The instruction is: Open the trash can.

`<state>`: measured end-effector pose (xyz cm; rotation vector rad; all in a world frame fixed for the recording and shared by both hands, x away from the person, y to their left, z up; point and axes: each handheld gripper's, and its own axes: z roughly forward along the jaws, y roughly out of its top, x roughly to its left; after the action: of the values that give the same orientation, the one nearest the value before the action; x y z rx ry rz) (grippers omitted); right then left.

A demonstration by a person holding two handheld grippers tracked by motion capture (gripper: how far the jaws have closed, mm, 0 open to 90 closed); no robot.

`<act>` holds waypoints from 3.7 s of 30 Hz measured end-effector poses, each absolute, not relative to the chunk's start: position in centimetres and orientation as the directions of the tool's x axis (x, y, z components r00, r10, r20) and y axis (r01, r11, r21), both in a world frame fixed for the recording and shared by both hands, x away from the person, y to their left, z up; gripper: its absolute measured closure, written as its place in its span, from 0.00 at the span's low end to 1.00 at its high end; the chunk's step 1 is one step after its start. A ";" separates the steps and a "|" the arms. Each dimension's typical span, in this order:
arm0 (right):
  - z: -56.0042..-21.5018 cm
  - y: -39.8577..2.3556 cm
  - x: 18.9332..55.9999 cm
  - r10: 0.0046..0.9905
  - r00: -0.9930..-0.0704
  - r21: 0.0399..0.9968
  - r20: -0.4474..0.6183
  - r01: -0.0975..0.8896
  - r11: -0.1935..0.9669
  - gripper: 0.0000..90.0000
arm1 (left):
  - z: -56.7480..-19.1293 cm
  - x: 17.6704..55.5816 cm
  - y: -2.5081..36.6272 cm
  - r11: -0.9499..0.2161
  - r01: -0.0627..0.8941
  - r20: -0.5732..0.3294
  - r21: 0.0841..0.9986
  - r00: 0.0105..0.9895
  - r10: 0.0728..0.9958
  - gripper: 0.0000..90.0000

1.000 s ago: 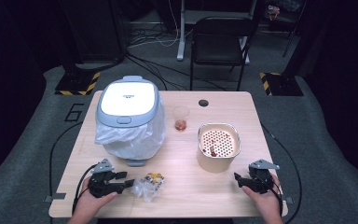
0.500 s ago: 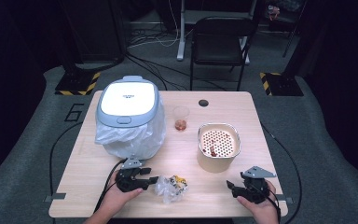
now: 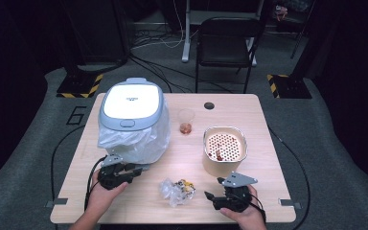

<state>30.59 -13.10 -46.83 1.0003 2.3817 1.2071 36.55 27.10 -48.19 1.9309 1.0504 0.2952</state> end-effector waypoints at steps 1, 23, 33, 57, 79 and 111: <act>-46.8 -12.6 30.8 0.687 -0.725 0.793 0.051 0.447 0.413 0.32 | -48.3 36.7 27.1 -0.239 0.551 -0.187 0.800 0.607 0.772 0.69; -47.0 -6.9 33.2 0.562 -0.821 0.809 0.103 0.398 0.433 0.25 | -51.1 38.5 26.7 -0.283 0.515 -0.102 0.809 0.597 0.796 0.99; -48.2 -3.9 33.9 0.514 -0.852 0.785 0.101 0.386 0.485 0.24 | -52.1 38.5 26.3 -0.258 0.541 -0.131 0.800 0.579 0.805 0.99; -51.6 -2.7 34.3 0.465 -0.885 0.698 0.040 0.358 0.620 0.81 | -52.2 38.8 26.5 -0.242 0.550 -0.154 0.800 0.577 0.802 0.99; -40.7 -5.1 36.8 0.496 -0.862 0.784 0.109 0.381 0.490 0.82 | -52.2 38.8 26.6 -0.246 0.554 -0.154 0.796 0.578 0.801 0.99; -26.1 3.6 45.8 0.440 -0.898 0.868 0.019 0.233 0.438 0.82 | -52.4 38.8 26.6 -0.210 0.552 -0.181 0.807 0.570 0.802 0.99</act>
<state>45.83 3.64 -26.14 0.5892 2.4792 1.4471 38.84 26.61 -52.38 1.8945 1.0949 0.3465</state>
